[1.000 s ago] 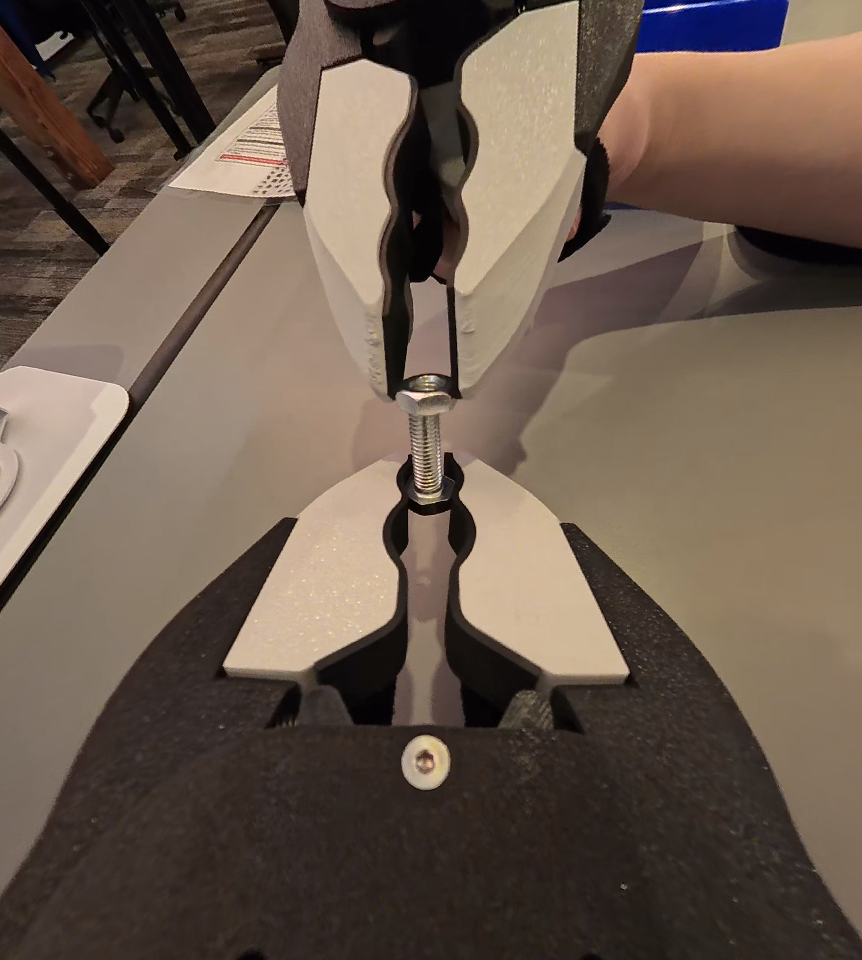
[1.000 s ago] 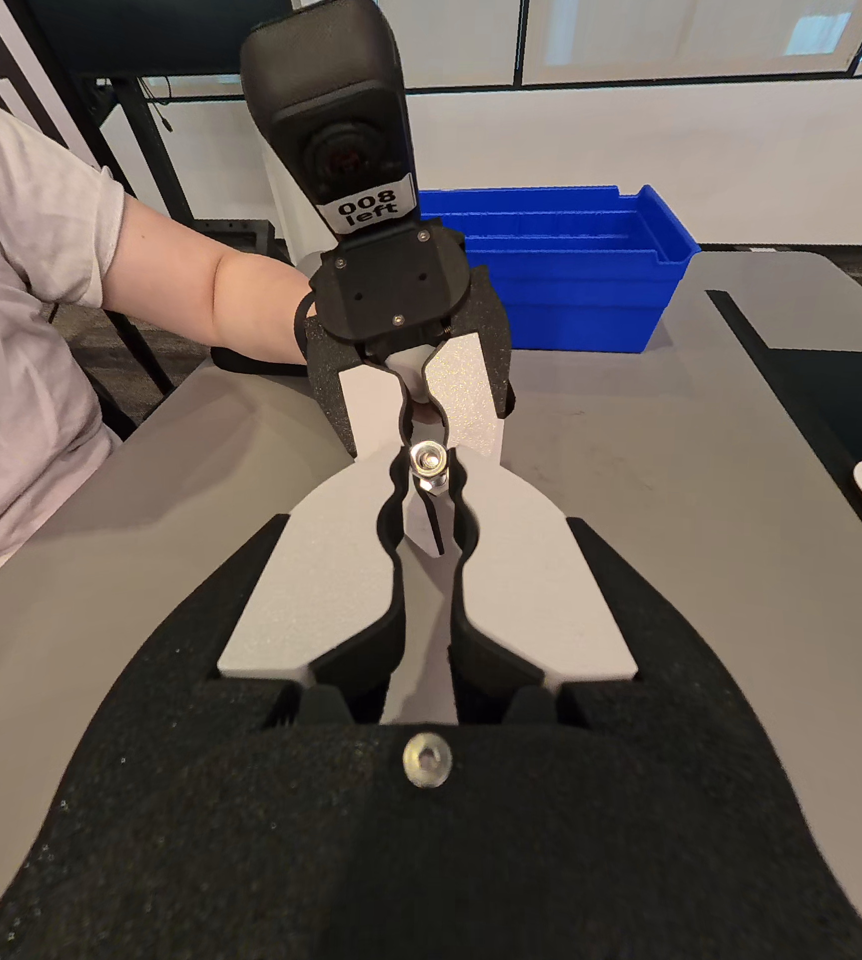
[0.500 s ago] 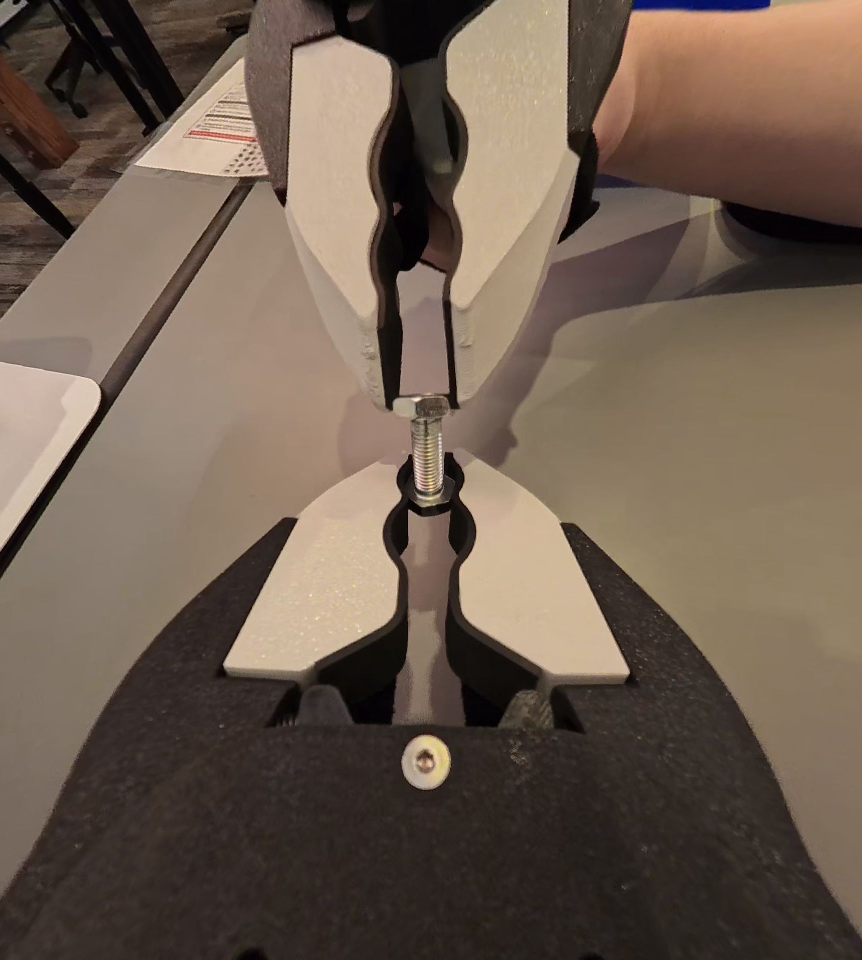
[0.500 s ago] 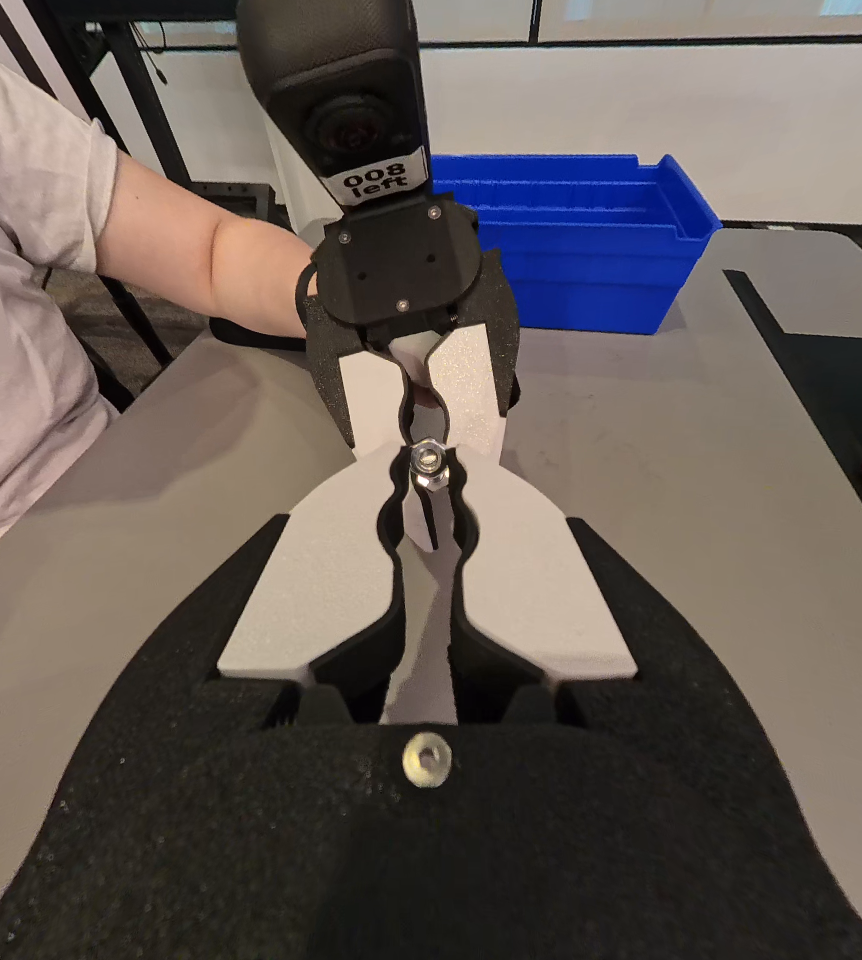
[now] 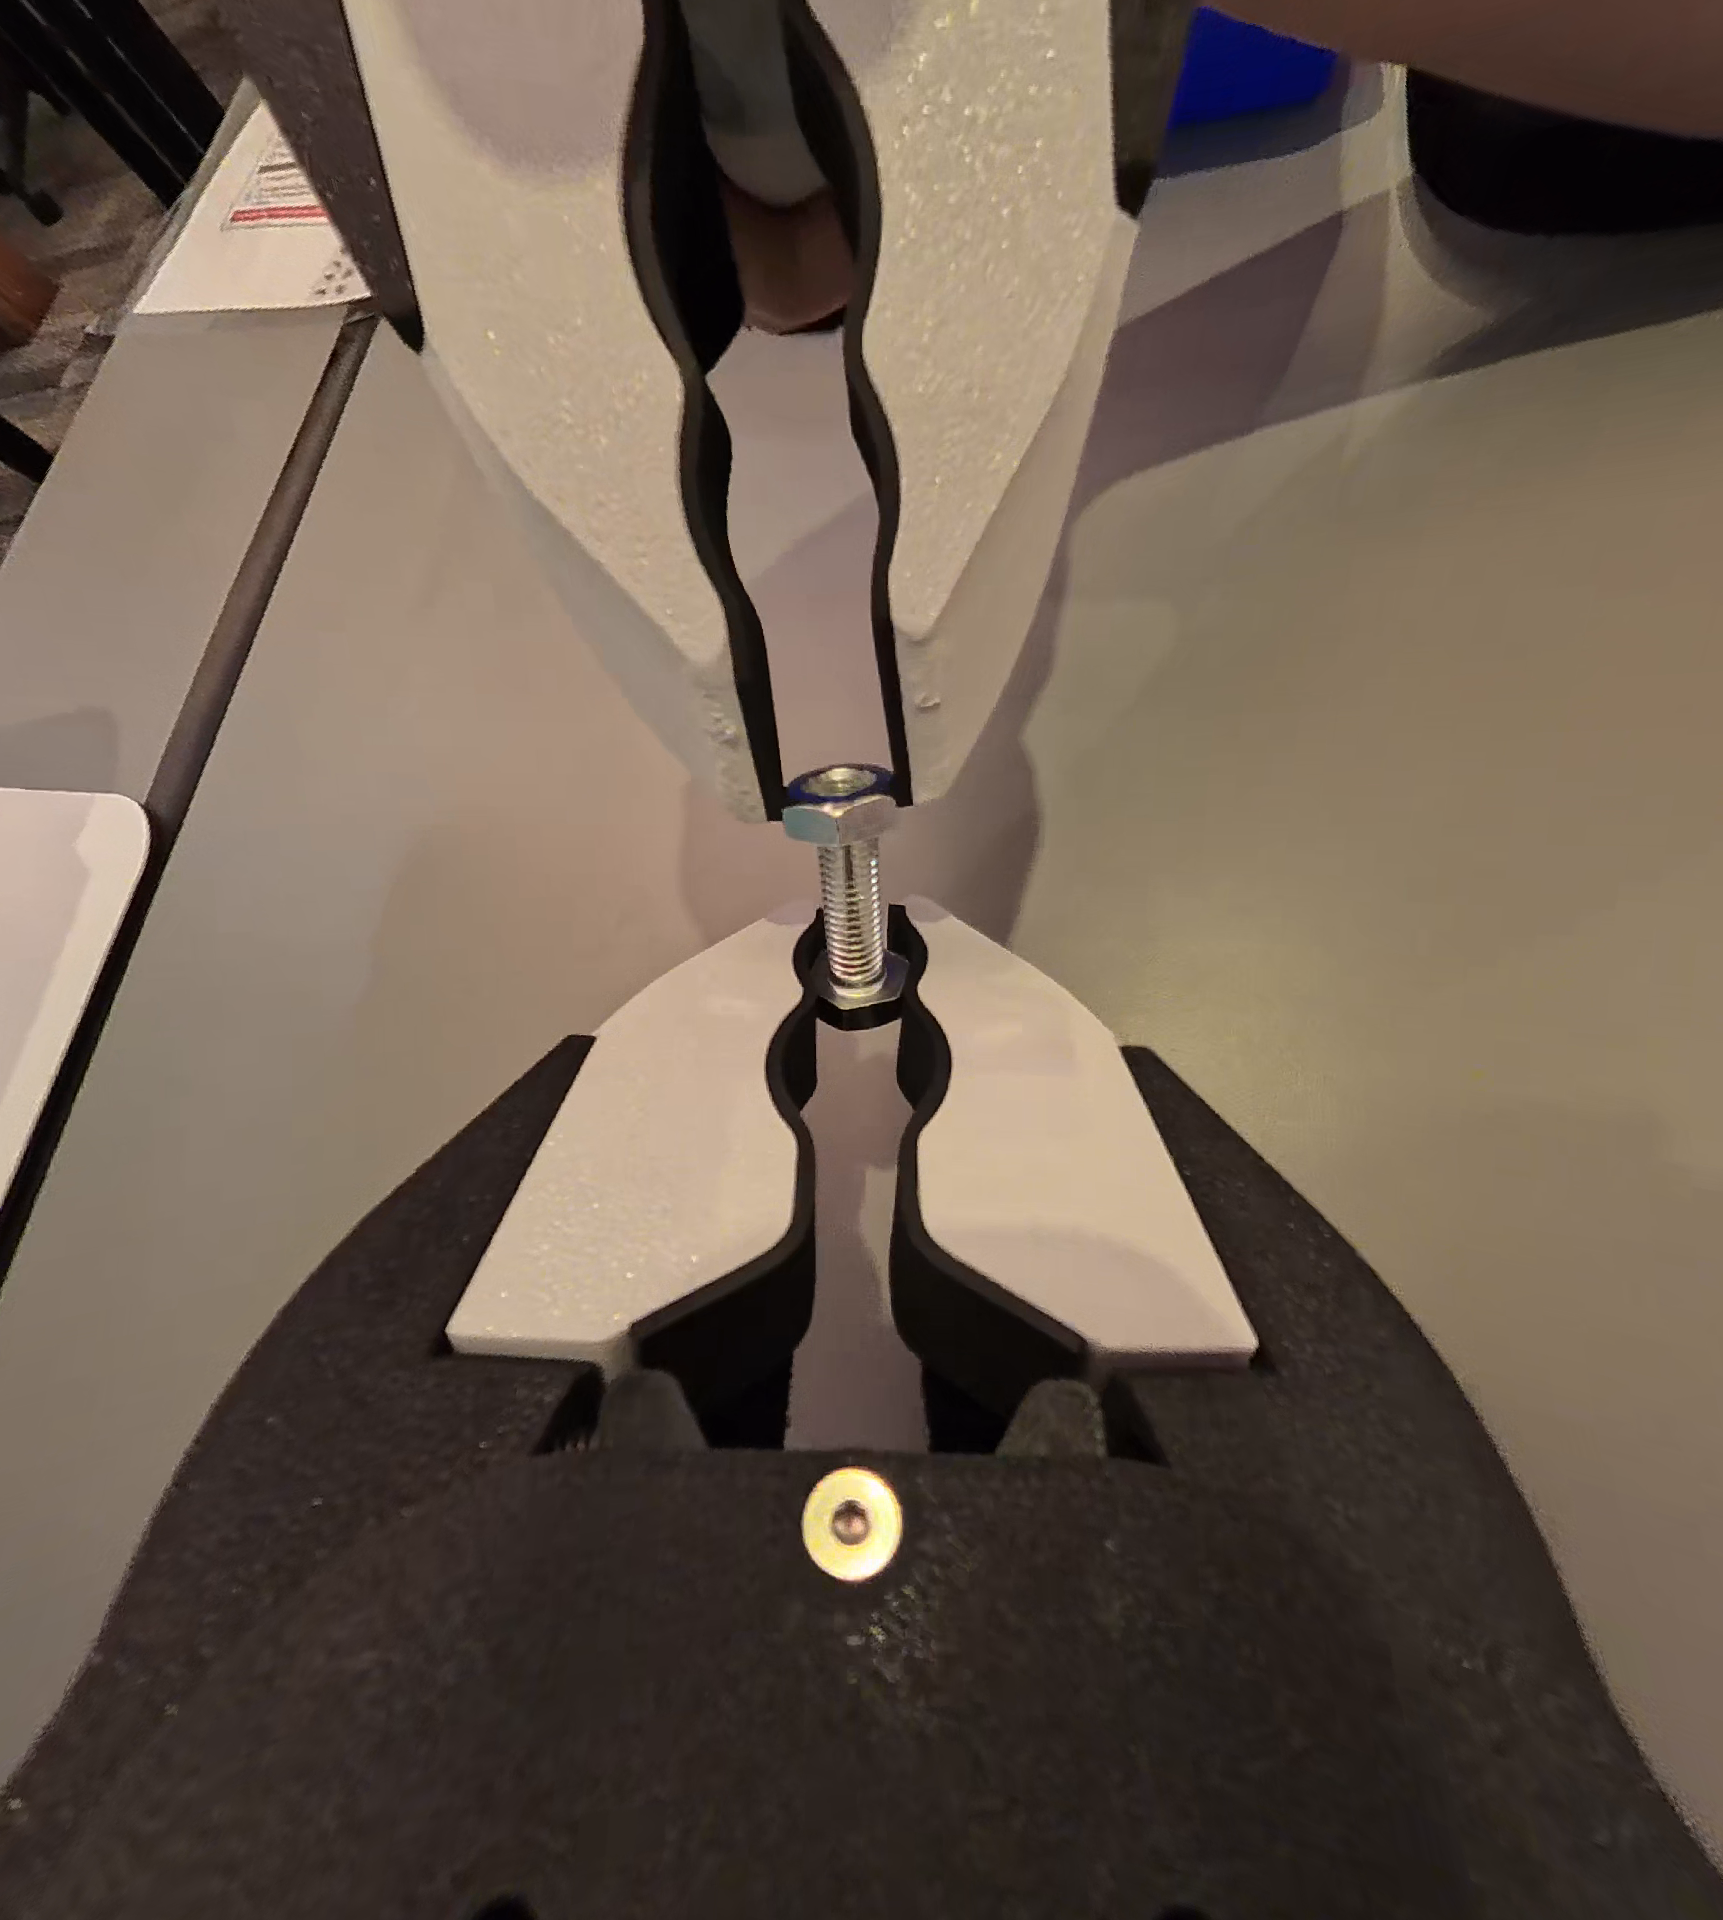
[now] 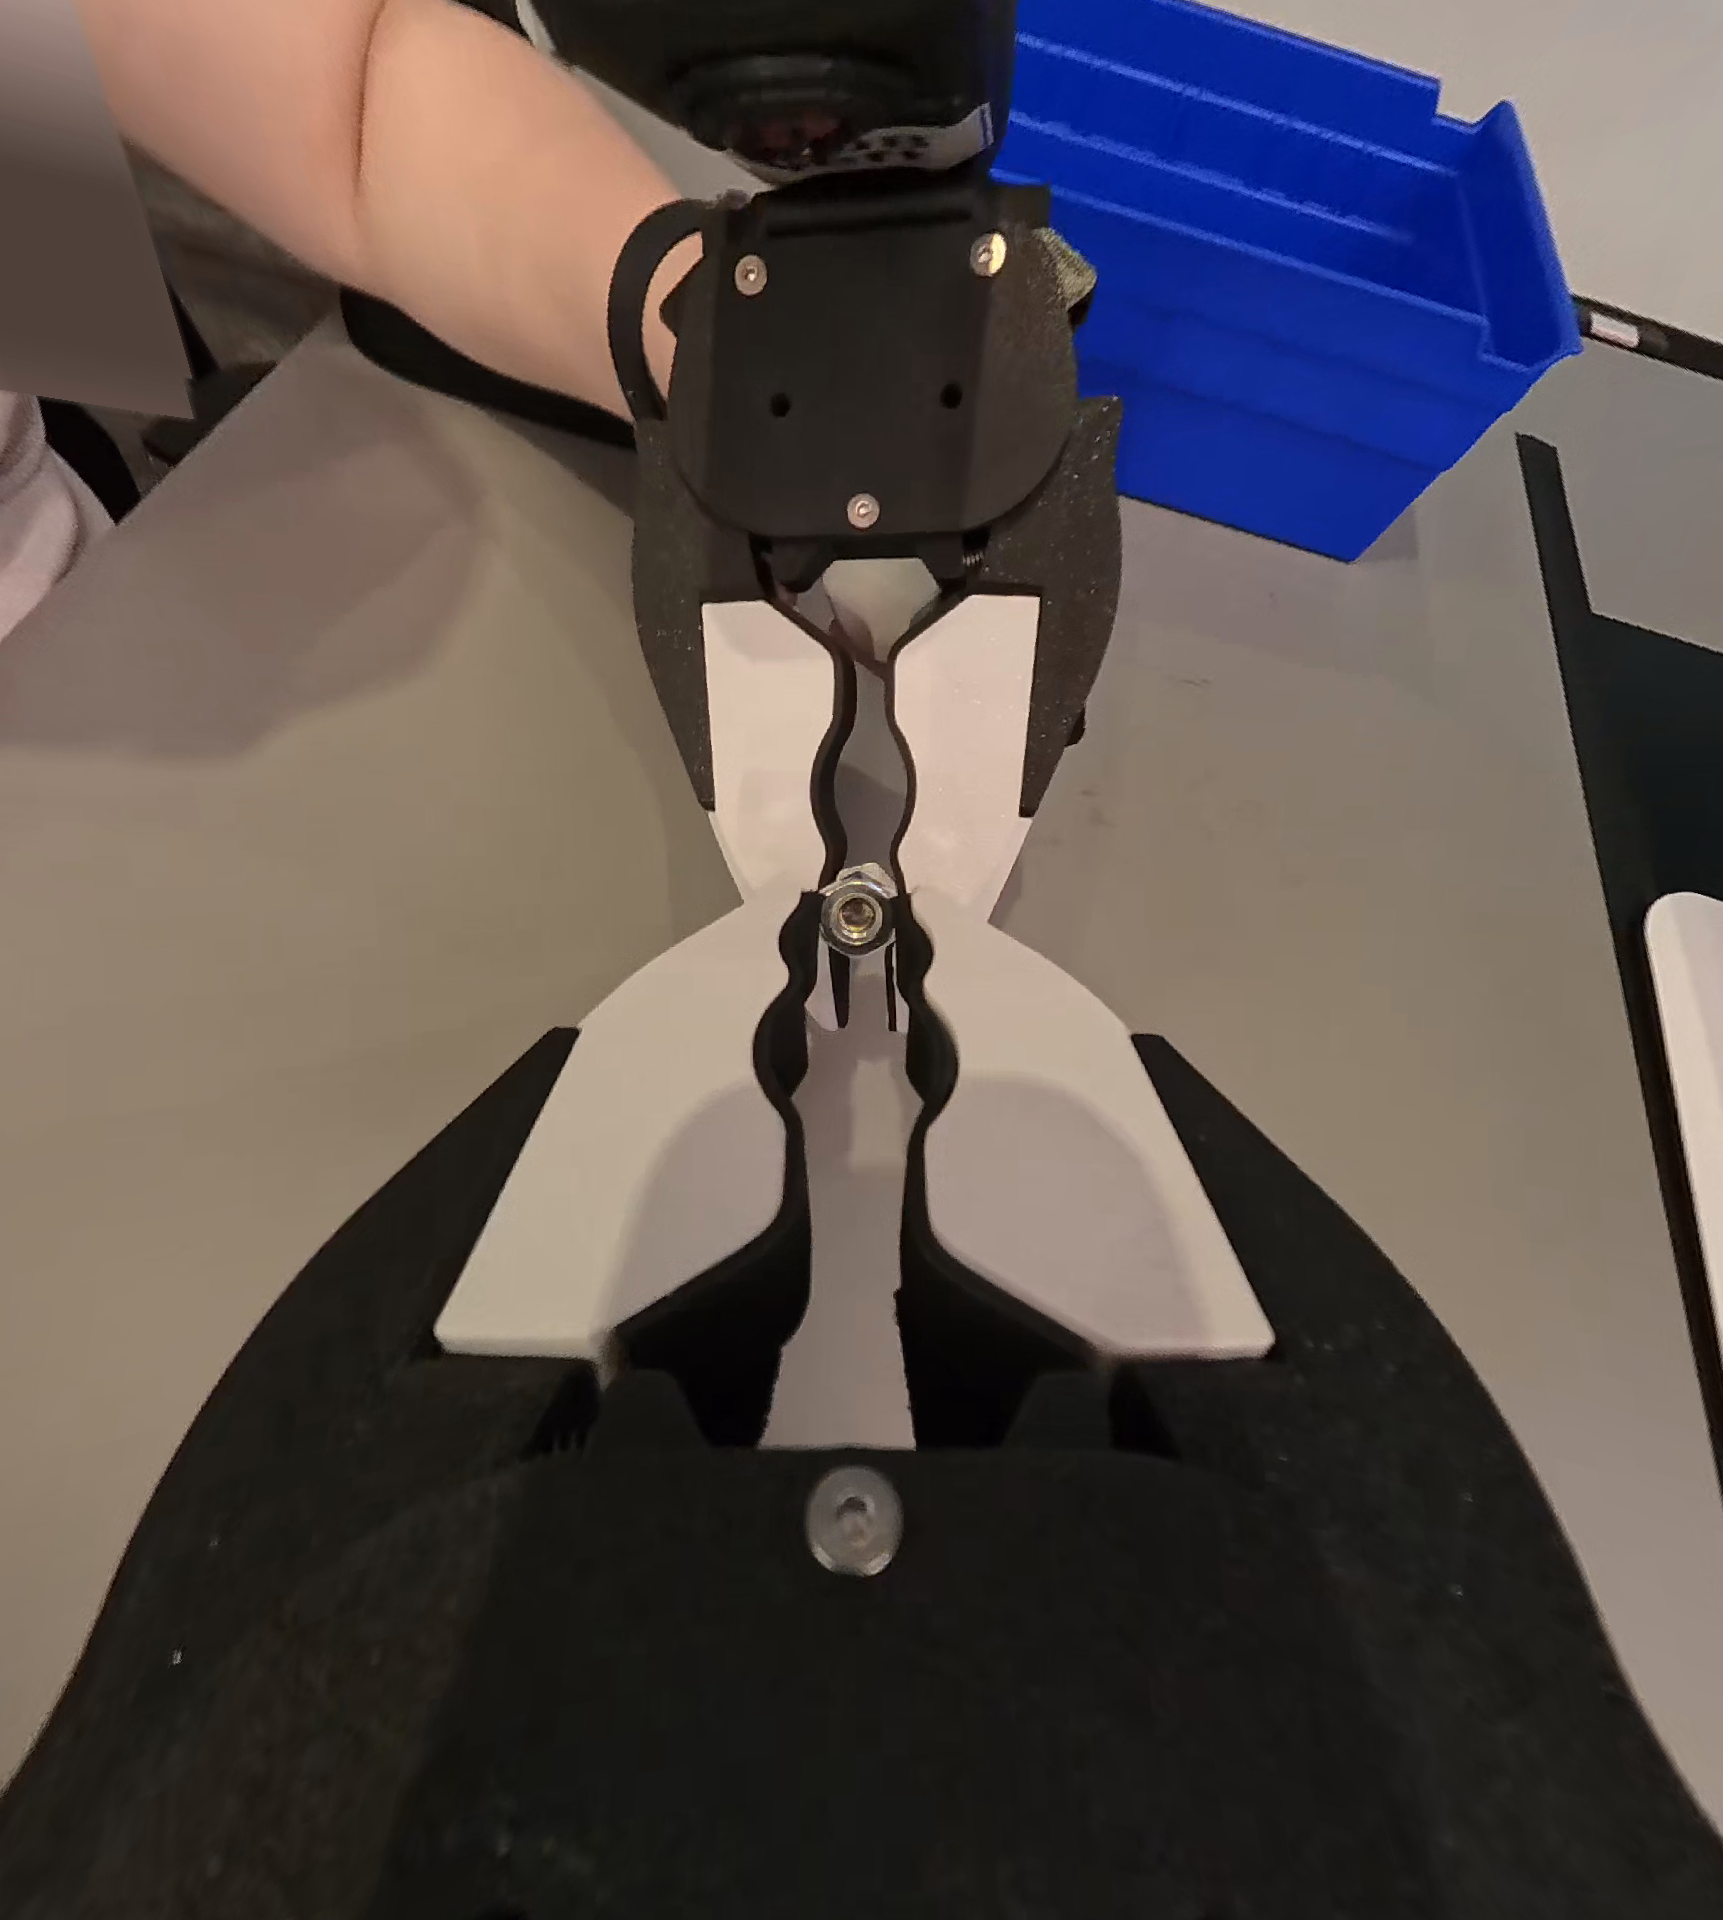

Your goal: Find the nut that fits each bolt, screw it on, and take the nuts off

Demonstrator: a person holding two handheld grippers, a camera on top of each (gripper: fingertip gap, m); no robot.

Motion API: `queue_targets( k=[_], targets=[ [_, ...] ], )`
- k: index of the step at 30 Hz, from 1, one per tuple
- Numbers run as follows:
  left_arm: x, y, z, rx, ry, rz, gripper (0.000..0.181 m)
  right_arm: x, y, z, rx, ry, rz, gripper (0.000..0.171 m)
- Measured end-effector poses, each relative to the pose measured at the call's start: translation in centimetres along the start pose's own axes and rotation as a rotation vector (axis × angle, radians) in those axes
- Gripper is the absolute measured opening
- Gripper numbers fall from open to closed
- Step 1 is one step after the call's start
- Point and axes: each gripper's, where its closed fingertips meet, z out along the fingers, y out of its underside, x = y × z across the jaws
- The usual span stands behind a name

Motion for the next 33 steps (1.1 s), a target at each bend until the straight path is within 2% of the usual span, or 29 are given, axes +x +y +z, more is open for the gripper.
queue_targets(
  k=[5, 11, 17, 21, 27, 33],
  targets=[
    [-0.1, 0.4, 0.2, -0.033, -0.031, 0.039, 0.01, -0.2, 0.2, 0.3, -0.044, 0.005, -0.003, 0.014],
    [0.3, -0.3, 0.0, 0.019, -0.008, 0.073, 0.01, -0.7, -0.3, 0.0, -0.016, -0.012, -0.049, 0.014],
    [0.4, -0.5, -0.2, 0.049, 0.006, 0.098, 0.01, -0.9, -0.5, 0.1, -0.06, 0.016, -0.098, 0.014],
    [-0.4, -0.1, -0.2, 0.029, -0.038, 0.071, 0.01, -0.1, -0.6, 0.3, -0.035, 0.033, -0.011, 0.014],
    [-2.1, 0.4, -0.7, 0.014, -0.096, -0.019, 0.01, 1.8, -0.7, 0.5, 0.097, 0.045, 0.209, 0.013],
    [-3.7, 2.0, -0.9, -0.068, -0.159, -0.1, 0.01, 3.6, -0.4, 1.4, 0.153, 0.098, 0.378, 0.013]
  ],
)
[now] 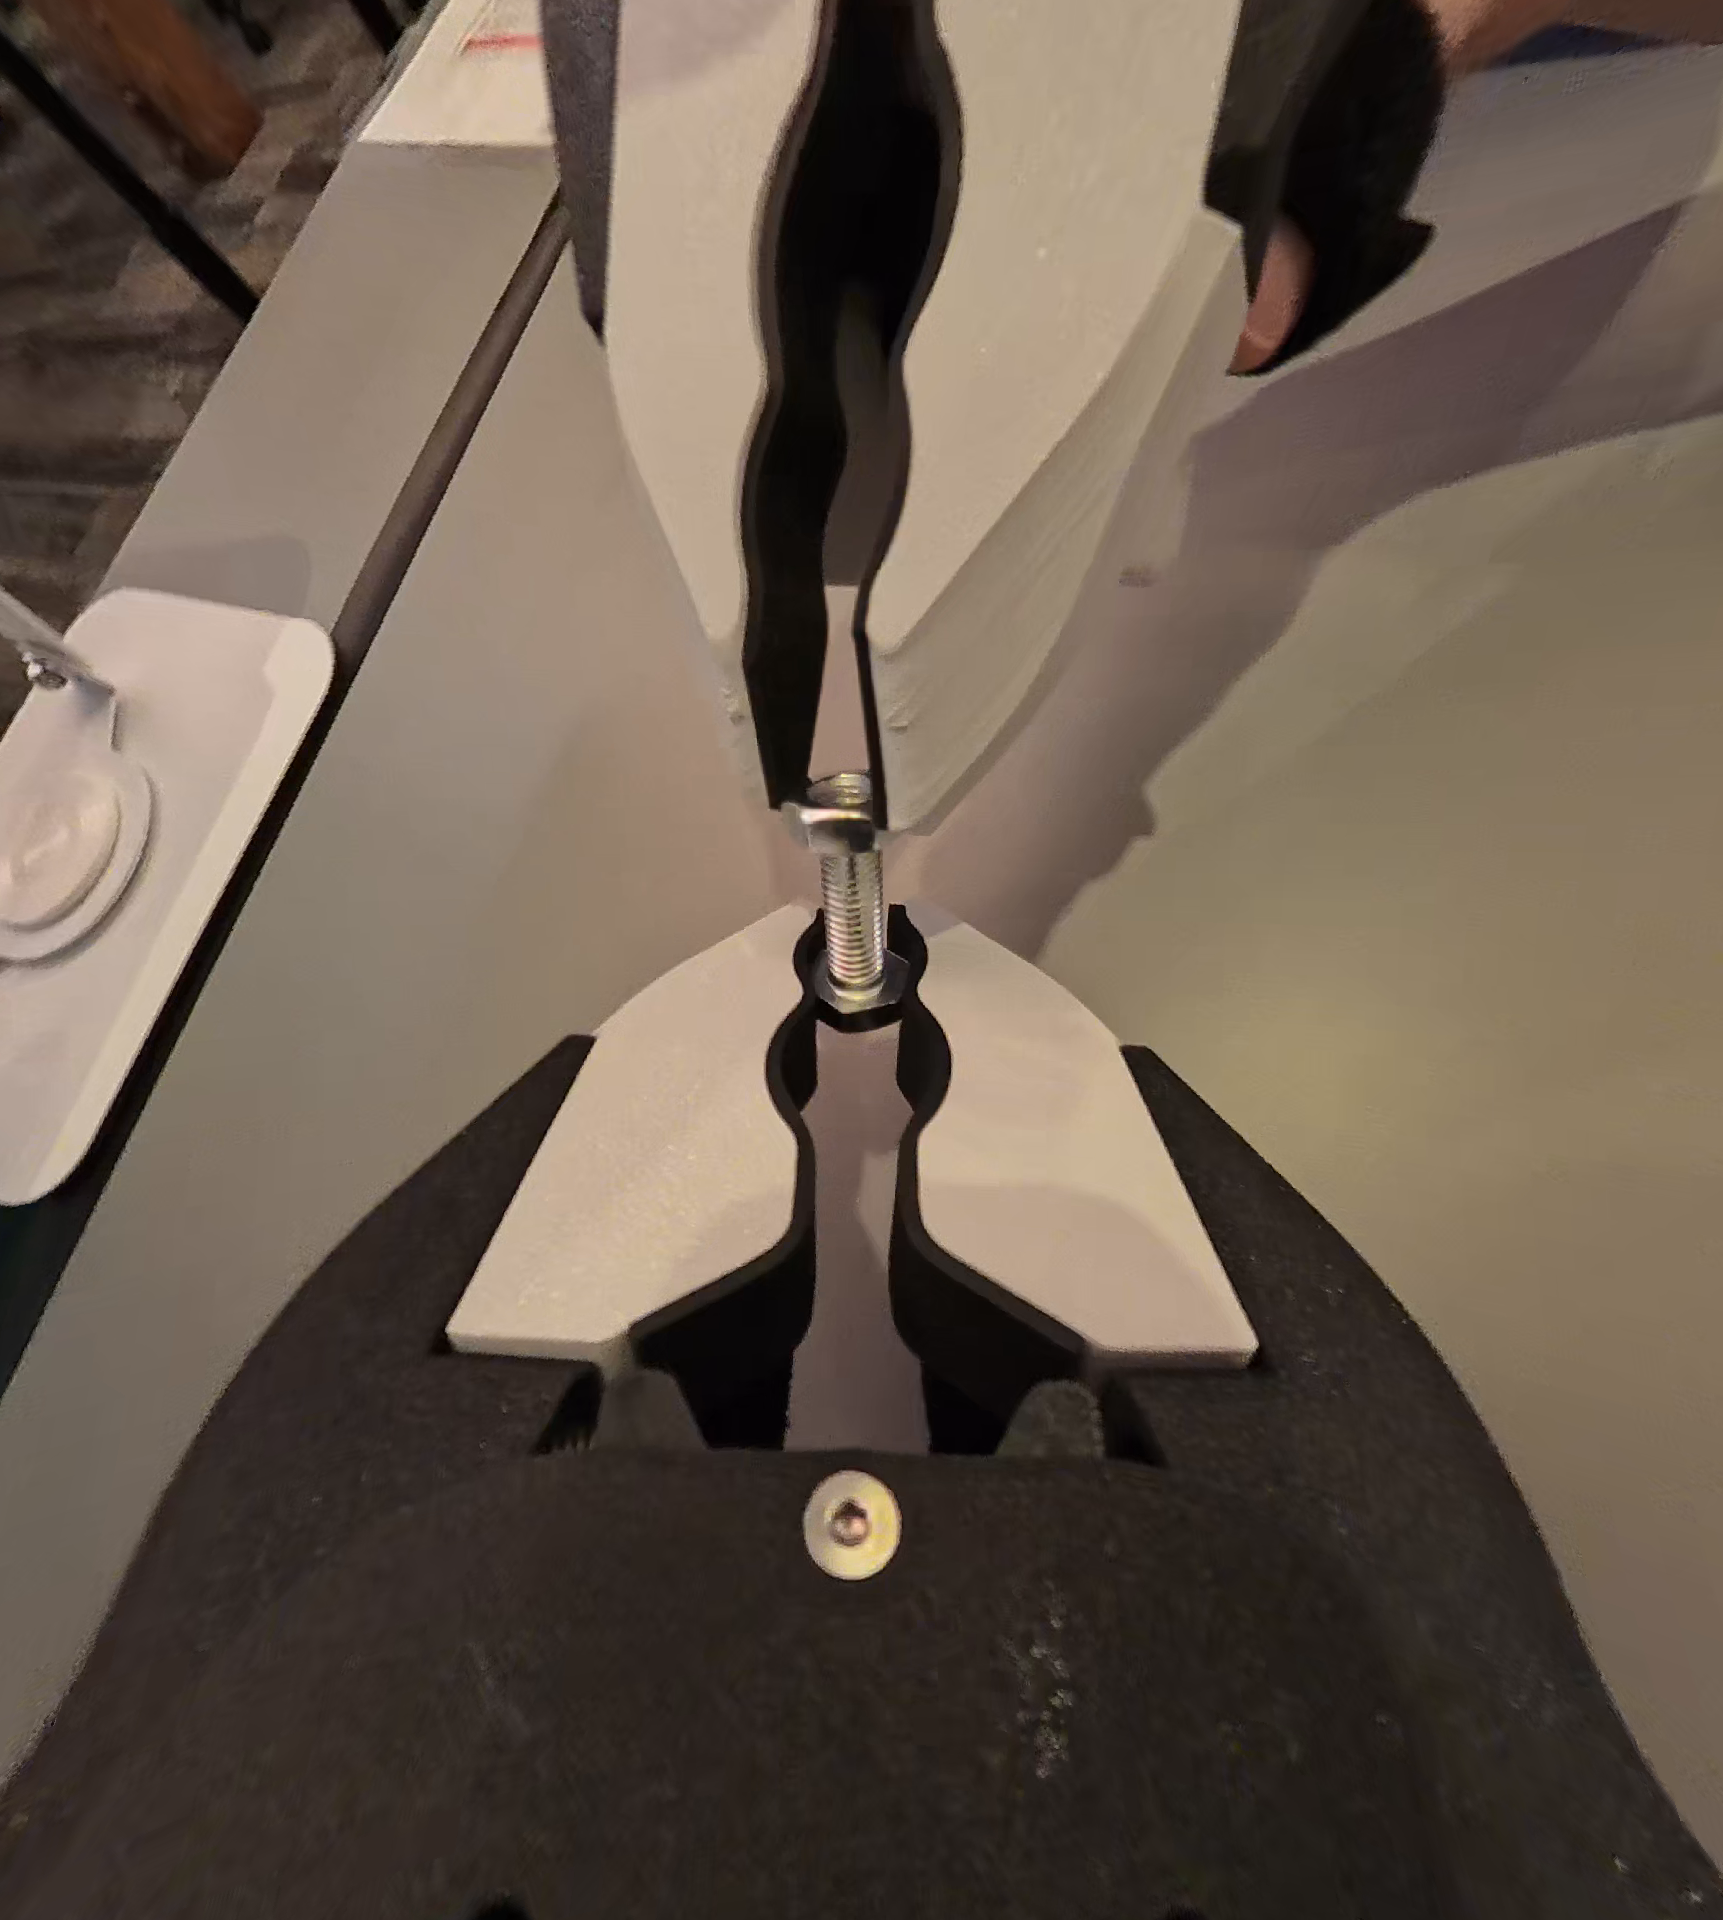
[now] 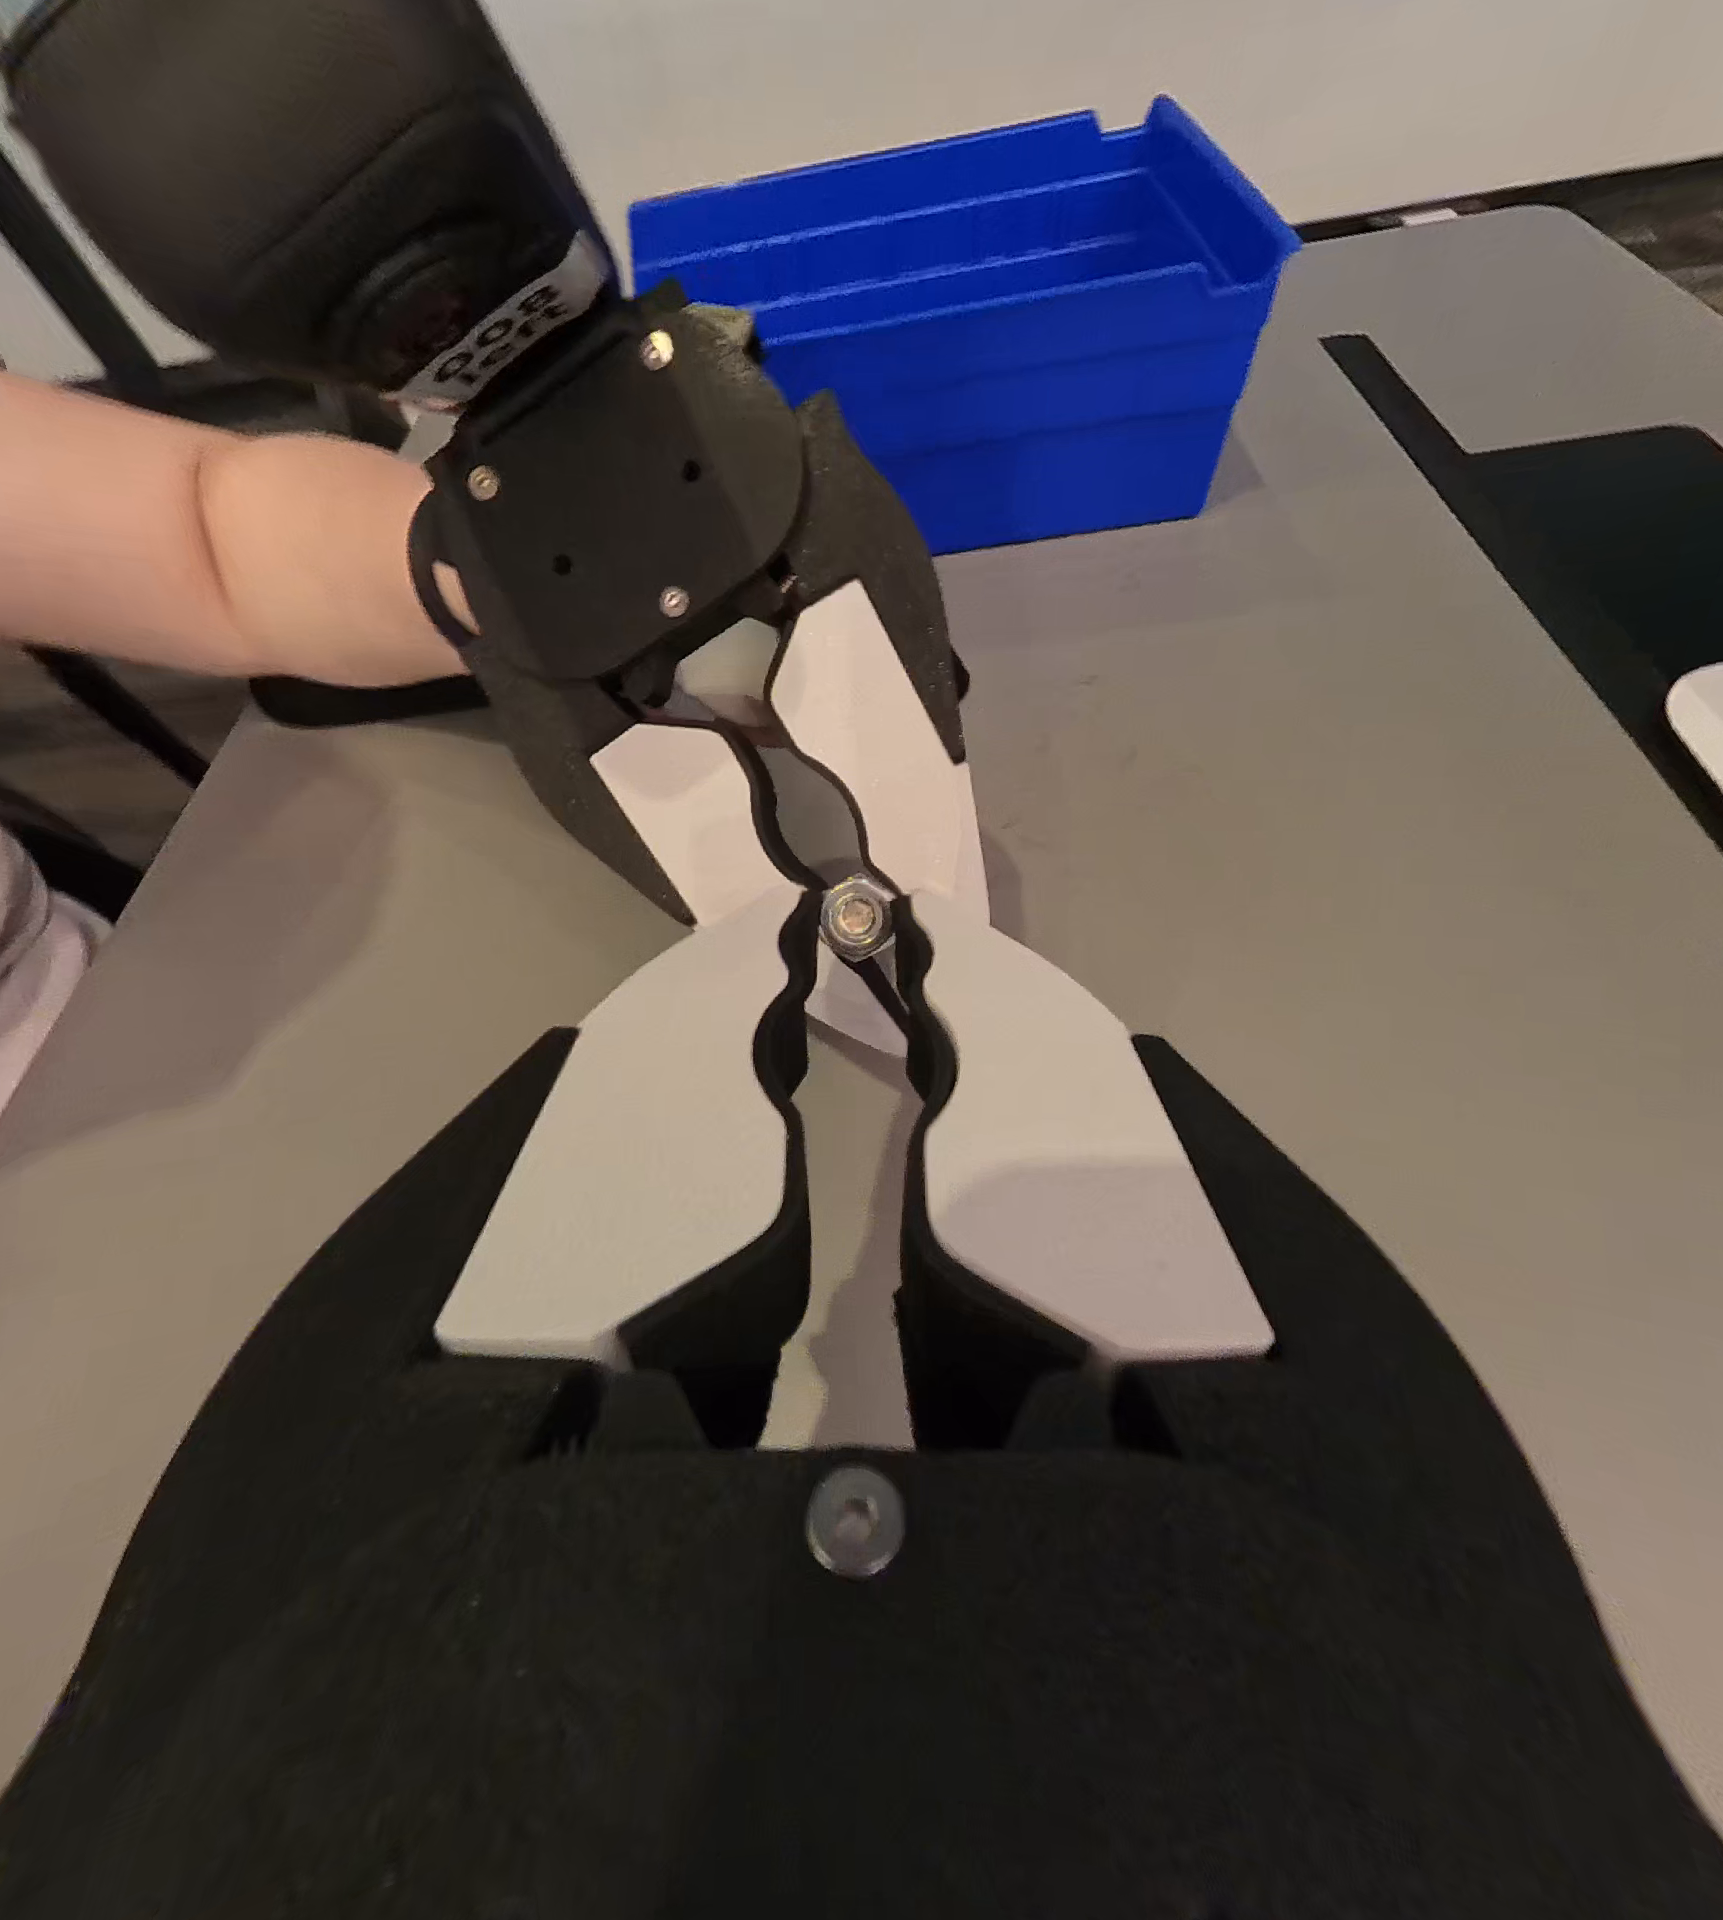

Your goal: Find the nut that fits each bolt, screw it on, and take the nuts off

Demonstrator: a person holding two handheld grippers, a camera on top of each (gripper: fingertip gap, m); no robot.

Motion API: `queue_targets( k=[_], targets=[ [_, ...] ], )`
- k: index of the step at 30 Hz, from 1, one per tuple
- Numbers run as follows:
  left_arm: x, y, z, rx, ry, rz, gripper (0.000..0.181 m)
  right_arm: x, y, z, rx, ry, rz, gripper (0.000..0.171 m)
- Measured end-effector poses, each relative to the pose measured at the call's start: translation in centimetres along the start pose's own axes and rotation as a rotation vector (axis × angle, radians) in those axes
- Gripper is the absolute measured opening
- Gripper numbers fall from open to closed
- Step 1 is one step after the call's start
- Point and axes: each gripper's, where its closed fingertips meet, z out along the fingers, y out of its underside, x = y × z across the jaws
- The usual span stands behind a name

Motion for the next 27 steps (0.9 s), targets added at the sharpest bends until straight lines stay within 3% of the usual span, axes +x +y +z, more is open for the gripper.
queue_targets(
  k=[16, 27],
  targets=[
    [-2.8, 2.0, -0.2, -0.118, -0.157, -0.034, 0.01, 2.6, -0.3, 1.6, 0.139, 0.118, 0.525, 0.014],
    [-2.7, 1.9, -0.1, -0.104, -0.147, -0.038, 0.01, 2.5, -0.3, 1.6, 0.116, 0.127, 0.491, 0.014]
  ],
)
